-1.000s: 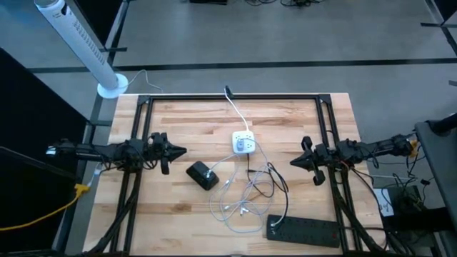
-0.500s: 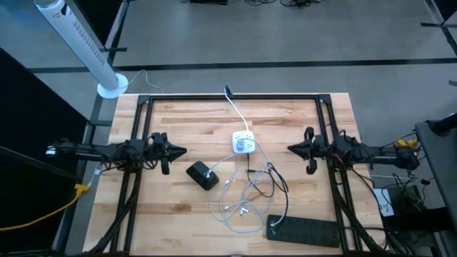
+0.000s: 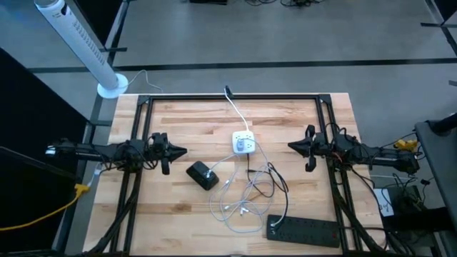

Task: Insert USB
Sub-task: Return to Home Position

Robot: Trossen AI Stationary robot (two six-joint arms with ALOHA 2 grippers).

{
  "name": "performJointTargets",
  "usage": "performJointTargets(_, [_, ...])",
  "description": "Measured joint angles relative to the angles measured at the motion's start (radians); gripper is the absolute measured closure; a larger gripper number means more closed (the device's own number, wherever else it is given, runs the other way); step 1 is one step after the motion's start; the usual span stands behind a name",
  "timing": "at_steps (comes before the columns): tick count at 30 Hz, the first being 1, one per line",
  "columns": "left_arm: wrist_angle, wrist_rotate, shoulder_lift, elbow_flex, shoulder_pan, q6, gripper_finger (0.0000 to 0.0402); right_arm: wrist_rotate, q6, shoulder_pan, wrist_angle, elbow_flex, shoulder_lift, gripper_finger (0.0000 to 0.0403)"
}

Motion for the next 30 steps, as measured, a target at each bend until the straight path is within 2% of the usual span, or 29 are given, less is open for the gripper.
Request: performJointTargets(30, [0.0, 0.0, 0.011, 0.0, 0.0, 0.0, 0.0374, 0.0, 0.0, 0.0, 0.0, 0.0, 0.003, 0.0403])
